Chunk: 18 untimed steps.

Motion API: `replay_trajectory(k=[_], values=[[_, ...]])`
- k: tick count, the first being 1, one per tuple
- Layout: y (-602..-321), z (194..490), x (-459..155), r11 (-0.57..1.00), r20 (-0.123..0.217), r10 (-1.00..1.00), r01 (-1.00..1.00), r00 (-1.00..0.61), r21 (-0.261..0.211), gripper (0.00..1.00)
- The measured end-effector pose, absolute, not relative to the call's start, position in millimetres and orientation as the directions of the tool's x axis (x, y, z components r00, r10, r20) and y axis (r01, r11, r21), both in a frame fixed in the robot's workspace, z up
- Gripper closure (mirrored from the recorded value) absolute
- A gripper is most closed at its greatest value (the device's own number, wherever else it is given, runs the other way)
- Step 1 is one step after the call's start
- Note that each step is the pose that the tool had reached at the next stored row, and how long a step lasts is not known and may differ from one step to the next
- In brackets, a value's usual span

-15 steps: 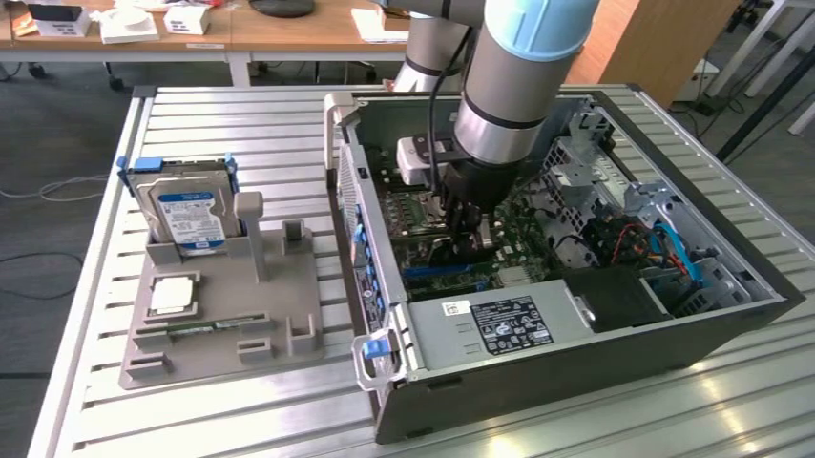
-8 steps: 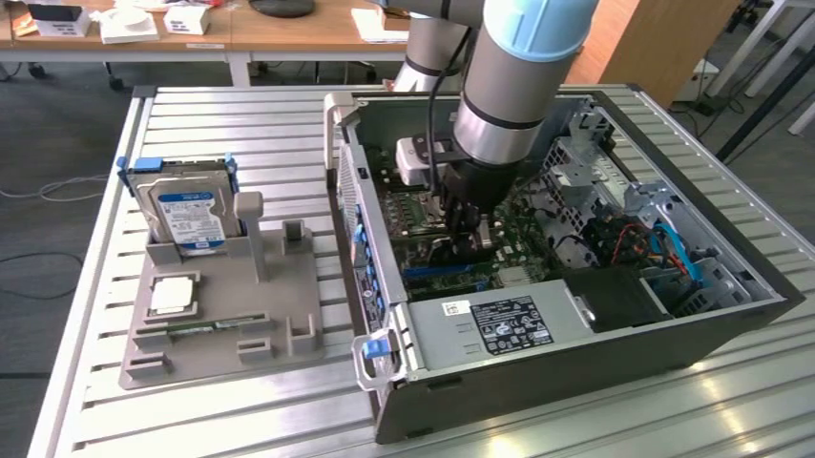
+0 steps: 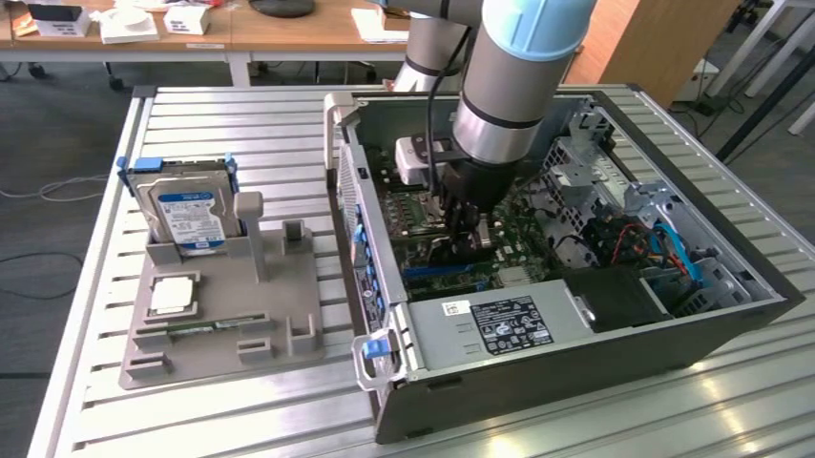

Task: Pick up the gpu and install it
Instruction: 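Insert the gpu into the slot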

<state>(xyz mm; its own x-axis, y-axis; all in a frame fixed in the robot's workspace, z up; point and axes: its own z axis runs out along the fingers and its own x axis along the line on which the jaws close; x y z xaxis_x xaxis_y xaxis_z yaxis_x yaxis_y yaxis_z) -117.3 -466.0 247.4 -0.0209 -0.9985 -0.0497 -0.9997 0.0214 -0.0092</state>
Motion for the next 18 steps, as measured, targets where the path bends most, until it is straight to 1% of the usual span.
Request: replay_trajectory(k=[18], values=[[-466.1,245.4,-117.4,0.022,-0.05,-0.999,-1.0,-0.022,-0.009,0.73]])
